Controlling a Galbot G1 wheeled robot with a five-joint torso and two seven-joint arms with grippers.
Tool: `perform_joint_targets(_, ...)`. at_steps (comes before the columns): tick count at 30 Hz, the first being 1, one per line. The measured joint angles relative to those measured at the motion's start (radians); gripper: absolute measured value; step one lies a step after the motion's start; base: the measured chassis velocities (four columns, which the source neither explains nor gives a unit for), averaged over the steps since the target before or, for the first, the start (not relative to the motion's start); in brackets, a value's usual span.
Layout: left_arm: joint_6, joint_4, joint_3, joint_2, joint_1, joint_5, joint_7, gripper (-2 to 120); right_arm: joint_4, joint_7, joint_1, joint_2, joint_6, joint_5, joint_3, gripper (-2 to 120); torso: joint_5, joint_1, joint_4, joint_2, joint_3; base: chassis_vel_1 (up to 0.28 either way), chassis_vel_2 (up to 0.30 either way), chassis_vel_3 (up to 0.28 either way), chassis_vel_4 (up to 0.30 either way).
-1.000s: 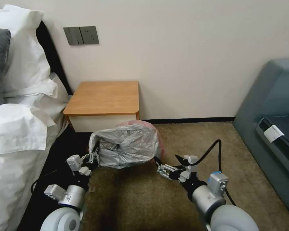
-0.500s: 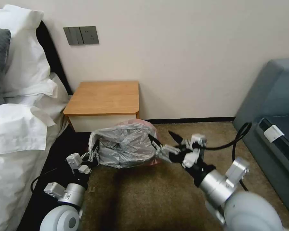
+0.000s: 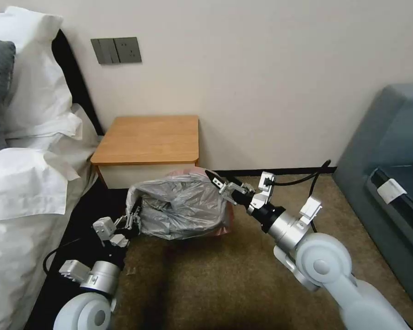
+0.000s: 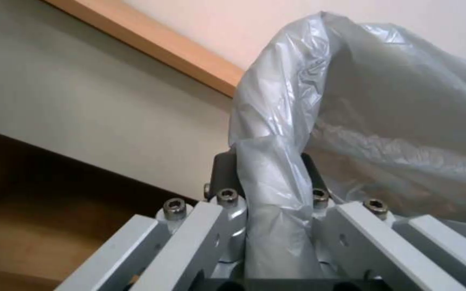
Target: Pick up the garbage bag from the table and place it over the trash can.
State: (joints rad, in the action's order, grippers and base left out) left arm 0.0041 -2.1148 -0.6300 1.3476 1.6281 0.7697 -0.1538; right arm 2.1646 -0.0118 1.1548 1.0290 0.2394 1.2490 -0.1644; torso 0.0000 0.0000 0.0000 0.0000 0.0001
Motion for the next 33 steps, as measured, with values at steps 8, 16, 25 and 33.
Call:
perform_joint_targets(8,0.0,0.003,-0.001,-0.003,-0.002,0.011,0.0,7,0.001,0.008,0.002,0.009,0.0,0.003,0.007,83,0.0,0.0,0.0,0.0,0.0,0.0,0.0,0.0,0.0)
perform_joint_targets(16,0.001,0.001,-0.002,-0.001,-0.001,0.014,-0.002,7,0.005,0.02,-0.002,0.022,-0.002,0.001,0.012,53,-0.0001,0.0,0.0,0.0,0.0,0.0,0.0,0.0,0.0)
perform_joint_targets(25,0.002,0.001,-0.001,0.005,0.001,0.013,-0.006,7,0.009,0.026,-0.002,0.032,-0.006,-0.003,0.012,26,0.0,0.0,0.0,0.0,0.0,0.0,0.0,0.0,0.0)
perform_joint_targets(33,0.004,0.001,0.0,0.008,0.0,0.011,-0.006,7,0.011,0.026,-0.003,0.033,-0.008,-0.01,0.016,0,0.0001,0.0,0.0,0.0,0.0,0.0,0.0,0.0,0.0)
